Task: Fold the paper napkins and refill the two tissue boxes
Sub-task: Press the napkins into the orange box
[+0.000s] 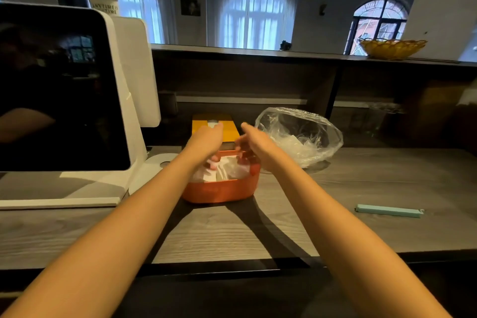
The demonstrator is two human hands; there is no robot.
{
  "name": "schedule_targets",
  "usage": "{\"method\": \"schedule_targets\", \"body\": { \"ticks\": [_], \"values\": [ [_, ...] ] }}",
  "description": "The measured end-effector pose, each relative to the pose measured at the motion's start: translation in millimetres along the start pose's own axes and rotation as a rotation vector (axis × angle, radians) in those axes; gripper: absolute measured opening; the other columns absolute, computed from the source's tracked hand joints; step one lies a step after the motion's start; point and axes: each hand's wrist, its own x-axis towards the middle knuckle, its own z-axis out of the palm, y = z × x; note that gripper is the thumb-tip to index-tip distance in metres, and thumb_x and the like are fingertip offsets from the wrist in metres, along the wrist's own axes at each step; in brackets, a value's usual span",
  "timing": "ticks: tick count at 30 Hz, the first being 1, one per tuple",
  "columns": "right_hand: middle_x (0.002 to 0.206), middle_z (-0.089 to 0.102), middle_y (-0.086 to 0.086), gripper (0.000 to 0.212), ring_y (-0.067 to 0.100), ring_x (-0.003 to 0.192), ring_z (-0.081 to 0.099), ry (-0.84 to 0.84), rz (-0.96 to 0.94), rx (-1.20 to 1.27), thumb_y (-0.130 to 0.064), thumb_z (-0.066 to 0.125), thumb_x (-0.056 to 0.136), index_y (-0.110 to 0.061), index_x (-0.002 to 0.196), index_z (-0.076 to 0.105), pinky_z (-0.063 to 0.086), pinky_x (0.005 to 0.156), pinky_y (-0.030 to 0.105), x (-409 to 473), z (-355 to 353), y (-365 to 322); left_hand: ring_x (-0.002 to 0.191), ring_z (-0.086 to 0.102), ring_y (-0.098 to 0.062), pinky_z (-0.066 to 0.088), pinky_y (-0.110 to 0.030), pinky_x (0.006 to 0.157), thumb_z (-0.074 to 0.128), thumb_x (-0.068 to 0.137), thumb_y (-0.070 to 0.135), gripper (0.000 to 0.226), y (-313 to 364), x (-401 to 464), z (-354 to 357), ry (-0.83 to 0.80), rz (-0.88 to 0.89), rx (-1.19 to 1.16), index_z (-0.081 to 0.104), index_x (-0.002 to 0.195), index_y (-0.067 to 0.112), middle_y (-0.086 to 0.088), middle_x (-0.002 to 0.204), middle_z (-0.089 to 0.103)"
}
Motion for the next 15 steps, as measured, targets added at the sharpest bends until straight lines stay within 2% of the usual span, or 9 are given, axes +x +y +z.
{"method": "schedule_targets", "body": {
  "ticks": [3,5,6,7,9,11,12,14,15],
  "values": [
    [0.068,0.052,0.005,0.032,0.014,0.057,0.047,0.256,-0.164,0.323,-0.029,0.043,0.103,-0.006,0.089,0.061,0.042,0.056,0.026,3.5,-38.5,1.7,0.086,0.057,-0.022,0.054,-0.041,0.085,0.039,0.106,0.038,0.034,34.6,-1.3,23.2,-0.003,0.168,-0.218,0.058,0.092,0.014,-0.005,0.087,0.057],
    [0.07,0.06,0.004,0.031,0.018,0.066,0.055,0.456,-0.263,0.256,-0.024,0.047,0.099,-0.011,0.077,0.064,0.049,0.065,0.032,12.1,-67.9,10.8,0.095,0.056,-0.023,0.049,-0.041,0.095,0.046,0.104,0.037,0.029,51.6,0.0,45.2,-0.109,0.155,-0.352,0.057,0.088,0.015,-0.005,0.096,0.06],
    [0.076,0.064,0.004,0.032,0.02,0.074,0.059,0.531,-0.274,0.18,-0.026,0.047,0.098,-0.014,0.074,0.065,0.051,0.074,0.037,18.2,-82.4,16.8,0.102,0.058,-0.025,0.047,-0.042,0.098,0.049,0.101,0.04,0.03,56.4,5.1,58.8,-0.145,0.149,-0.359,0.059,0.094,0.013,-0.007,0.108,0.063],
    [0.085,0.067,0.004,0.033,0.022,0.084,0.061,0.573,-0.271,0.102,-0.029,0.047,0.099,-0.016,0.076,0.066,0.049,0.083,0.041,23.7,-95.5,23.5,0.111,0.058,-0.027,0.046,-0.042,0.099,0.052,0.098,0.045,0.036,60.6,8.1,71.9,-0.16,0.136,-0.338,0.061,0.105,0.01,-0.008,0.121,0.063],
    [0.111,0.066,0.005,0.031,0.021,0.104,0.058,0.515,-0.26,-0.06,-0.034,0.042,0.104,-0.018,0.095,0.066,0.042,0.095,0.038,30.2,-113.3,35.5,0.123,0.055,-0.029,0.045,-0.04,0.101,0.056,0.092,0.053,0.066,67.4,15.6,98.3,-0.159,0.073,-0.316,0.052,0.138,0.006,-0.009,0.14,0.056],
    [0.13,0.062,0.009,0.04,0.024,0.12,0.054,0.401,-0.268,-0.225,-0.038,0.035,0.107,-0.015,0.123,0.064,0.038,0.104,0.037,36.9,-125.4,49.7,0.136,0.043,-0.034,0.039,-0.045,0.11,0.058,0.091,0.056,0.082,71.2,22.8,126.4,-0.103,-0.004,-0.315,0.033,0.153,0.008,-0.015,0.153,0.041],
    [0.133,0.061,0.011,0.045,0.025,0.122,0.054,0.37,-0.269,-0.27,-0.04,0.033,0.107,-0.013,0.13,0.062,0.037,0.106,0.038,38.5,-130.7,57.0,0.141,0.035,-0.036,0.034,-0.048,0.114,0.058,0.092,0.056,0.086,71.4,25.5,140.4,-0.058,-0.046,-0.307,0.024,0.156,0.009,-0.016,0.158,0.03],
    [0.125,0.064,0.014,0.052,0.023,0.11,0.058,0.347,-0.26,-0.269,-0.044,0.028,0.108,-0.012,0.131,0.062,0.043,0.094,0.035,38.6,-138.4,72.2,0.147,0.025,-0.039,0.03,-0.052,0.117,0.06,0.092,0.055,0.094,68.9,25.2,162.8,0.002,-0.119,-0.333,0.01,0.159,0.011,-0.018,0.163,0.017],
    [0.116,0.067,0.014,0.055,0.02,0.101,0.06,0.338,-0.251,-0.264,-0.046,0.025,0.107,-0.013,0.129,0.063,0.045,0.084,0.032,39.1,-142.6,79.2,0.146,0.027,-0.039,0.032,-0.052,0.116,0.061,0.092,0.054,0.097,64.4,25.3,173.5,-0.016,-0.147,-0.389,0.006,0.159,0.012,-0.018,0.162,0.019]
  ]
}}
